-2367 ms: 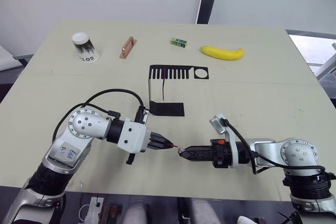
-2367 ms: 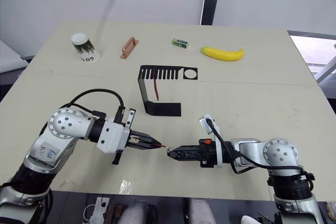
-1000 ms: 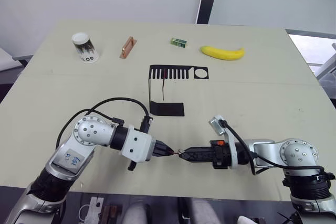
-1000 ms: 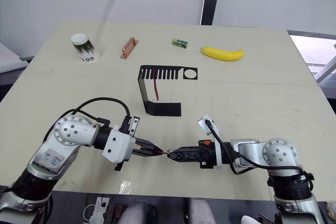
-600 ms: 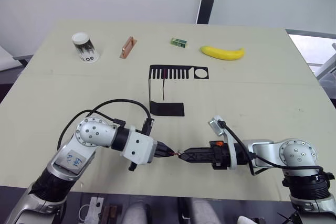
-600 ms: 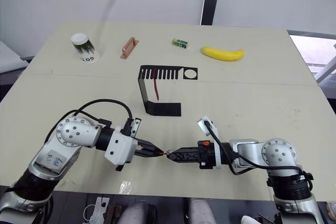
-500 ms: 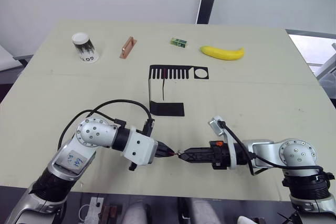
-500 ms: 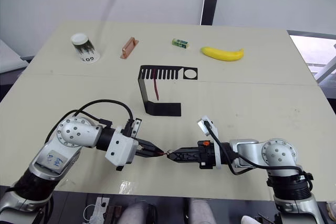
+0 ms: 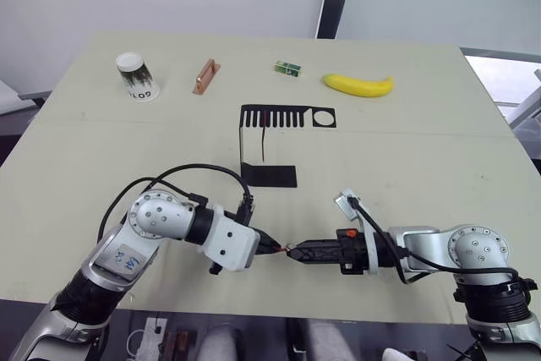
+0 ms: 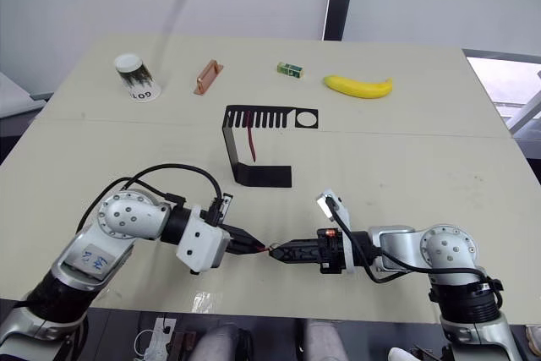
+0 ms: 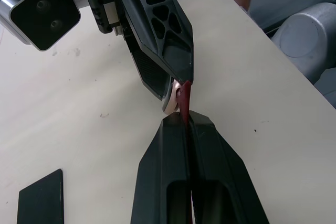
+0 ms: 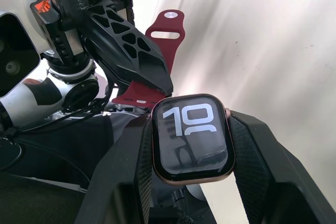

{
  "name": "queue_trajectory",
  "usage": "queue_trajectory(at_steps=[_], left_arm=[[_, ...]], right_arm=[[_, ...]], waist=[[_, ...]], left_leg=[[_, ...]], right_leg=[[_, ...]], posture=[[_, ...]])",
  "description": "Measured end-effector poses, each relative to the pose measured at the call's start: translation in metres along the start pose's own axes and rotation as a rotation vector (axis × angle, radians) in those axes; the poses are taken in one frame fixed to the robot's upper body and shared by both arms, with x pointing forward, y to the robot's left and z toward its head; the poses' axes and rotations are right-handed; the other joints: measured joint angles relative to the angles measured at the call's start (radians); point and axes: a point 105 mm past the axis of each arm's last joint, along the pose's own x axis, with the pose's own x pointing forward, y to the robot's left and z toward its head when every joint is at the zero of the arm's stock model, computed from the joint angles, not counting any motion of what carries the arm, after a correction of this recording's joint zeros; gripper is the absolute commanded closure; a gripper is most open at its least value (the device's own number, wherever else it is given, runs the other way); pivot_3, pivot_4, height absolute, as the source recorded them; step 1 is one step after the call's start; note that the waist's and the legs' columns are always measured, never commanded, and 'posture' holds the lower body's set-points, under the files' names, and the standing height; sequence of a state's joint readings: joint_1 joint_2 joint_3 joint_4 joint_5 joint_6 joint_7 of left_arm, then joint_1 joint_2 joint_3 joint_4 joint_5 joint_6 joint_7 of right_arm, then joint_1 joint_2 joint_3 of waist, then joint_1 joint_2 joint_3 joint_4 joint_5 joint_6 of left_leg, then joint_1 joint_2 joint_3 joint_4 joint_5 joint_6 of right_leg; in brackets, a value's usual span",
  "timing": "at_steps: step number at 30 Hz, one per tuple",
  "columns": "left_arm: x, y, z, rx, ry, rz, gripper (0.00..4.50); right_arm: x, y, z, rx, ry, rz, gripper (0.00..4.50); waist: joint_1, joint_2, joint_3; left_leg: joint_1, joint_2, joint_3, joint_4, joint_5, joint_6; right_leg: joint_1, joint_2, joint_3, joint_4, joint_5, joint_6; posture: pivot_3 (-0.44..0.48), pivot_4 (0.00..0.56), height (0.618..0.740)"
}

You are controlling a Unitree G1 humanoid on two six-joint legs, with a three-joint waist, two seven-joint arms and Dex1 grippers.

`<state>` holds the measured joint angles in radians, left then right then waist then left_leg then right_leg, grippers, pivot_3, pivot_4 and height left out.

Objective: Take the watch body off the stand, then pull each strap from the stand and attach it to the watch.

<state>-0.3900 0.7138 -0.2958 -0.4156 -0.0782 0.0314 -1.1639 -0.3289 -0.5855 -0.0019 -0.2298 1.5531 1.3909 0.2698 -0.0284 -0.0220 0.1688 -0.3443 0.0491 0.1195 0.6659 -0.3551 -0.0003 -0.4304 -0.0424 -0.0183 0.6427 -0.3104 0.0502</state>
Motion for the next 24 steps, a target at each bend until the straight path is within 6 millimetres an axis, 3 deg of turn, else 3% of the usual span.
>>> queue_trajectory(at_steps=[24], left_arm=[[0.013, 0.006, -0.003, -0.012, 0.057, -0.006, 4.5]], right_arm=[[0.0, -0.008, -0.001, 0.025, -0.02, -0.073, 2.92]], waist=[[0.0, 0.0, 0.0]], left_leg=[[0.0, 0.0, 0.0, 0.0, 0.0, 0.0]], right_leg=[[0.0, 0.0, 0.0, 0.0, 0.0, 0.0]], posture=[[0.0, 0.15, 0.739]])
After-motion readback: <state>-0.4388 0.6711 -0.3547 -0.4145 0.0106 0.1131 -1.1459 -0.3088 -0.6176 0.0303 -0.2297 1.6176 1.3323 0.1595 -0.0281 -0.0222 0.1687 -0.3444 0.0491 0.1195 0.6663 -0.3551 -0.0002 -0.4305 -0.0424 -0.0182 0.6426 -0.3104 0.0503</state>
